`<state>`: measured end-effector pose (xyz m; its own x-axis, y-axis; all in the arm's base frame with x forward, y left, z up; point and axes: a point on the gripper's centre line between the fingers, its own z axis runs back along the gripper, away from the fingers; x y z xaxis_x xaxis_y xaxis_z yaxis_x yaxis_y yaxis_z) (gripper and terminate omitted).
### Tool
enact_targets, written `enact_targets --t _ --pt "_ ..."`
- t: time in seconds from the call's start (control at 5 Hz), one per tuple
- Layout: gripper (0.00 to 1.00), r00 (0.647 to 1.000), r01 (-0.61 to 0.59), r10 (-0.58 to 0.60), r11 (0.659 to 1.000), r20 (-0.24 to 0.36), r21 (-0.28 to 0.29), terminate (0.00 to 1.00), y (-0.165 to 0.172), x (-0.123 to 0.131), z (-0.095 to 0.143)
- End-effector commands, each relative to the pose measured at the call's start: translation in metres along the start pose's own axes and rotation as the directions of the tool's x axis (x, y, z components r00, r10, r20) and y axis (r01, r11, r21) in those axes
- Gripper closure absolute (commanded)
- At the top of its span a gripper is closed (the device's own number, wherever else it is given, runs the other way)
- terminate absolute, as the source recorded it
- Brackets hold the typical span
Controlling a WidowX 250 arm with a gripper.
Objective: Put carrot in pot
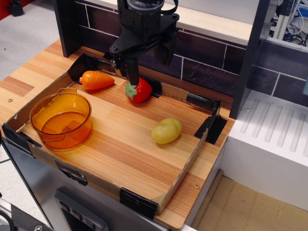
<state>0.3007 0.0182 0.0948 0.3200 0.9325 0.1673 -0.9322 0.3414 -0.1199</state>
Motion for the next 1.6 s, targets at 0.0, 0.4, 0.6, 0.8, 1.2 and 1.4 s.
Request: enact_targets --t 0.0,0.4,0.6,0.8,1.2,1.4 --pt "0.00 1.000 0.000 0.000 1.000 0.000 0.000 0.00 0.000 0.000 0.000" --pt "0.00 0.877 -0.479 0.480 0.875 0.007 0.066 0.00 0.015 0.053 -0.004" --pt "0.00 0.729 -0.685 0.684 0.728 0.024 0.039 0.00 0.026 0.073 -0.012" --pt "0.00 0.639 -0.768 0.769 0.639 0.023 -0.040 0.00 0.034 0.090 -0.025" --pt "0.00 0.539 -0.830 0.842 0.536 0.026 -0.151 0.00 0.033 0.096 -0.046" --pt "0.00 0.505 -0.848 0.860 0.510 0.070 -0.143 0.00 0.028 0.092 -0.062"
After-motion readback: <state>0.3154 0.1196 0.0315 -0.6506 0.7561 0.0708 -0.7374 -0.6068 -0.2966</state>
